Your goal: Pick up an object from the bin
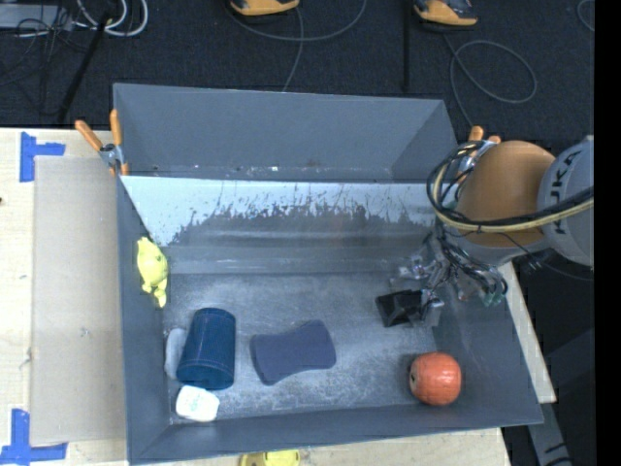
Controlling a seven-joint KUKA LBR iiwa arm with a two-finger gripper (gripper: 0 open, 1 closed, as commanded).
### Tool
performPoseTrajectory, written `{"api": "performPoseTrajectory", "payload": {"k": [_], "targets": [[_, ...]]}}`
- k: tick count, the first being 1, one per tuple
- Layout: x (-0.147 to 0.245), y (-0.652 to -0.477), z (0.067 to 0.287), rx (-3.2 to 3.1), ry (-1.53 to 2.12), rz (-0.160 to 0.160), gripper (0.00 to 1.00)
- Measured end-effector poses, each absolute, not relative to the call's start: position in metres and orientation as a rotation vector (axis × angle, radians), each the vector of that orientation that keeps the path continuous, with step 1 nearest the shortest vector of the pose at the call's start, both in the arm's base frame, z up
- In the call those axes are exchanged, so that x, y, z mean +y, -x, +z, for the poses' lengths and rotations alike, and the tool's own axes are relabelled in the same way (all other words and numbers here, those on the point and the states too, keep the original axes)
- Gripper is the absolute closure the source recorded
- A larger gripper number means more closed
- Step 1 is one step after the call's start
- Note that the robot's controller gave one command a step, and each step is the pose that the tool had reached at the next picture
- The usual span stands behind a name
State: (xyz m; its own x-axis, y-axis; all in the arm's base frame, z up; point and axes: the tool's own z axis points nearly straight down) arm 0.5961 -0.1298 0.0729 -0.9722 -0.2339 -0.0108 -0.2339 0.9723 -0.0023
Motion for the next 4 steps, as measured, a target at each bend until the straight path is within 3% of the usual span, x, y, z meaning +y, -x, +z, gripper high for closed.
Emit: {"api": "performPoseTrajectory", "payload": {"k": [1,3,4], "targets": [[-0.126,-0.587,0.073,3.103,0.417,-0.004,1.00],[-0.145,-0.585,0.073,3.090,0.512,-0.006,1.00],[-0.153,-0.568,0.073,3.066,0.624,0.011,1.00]]}}
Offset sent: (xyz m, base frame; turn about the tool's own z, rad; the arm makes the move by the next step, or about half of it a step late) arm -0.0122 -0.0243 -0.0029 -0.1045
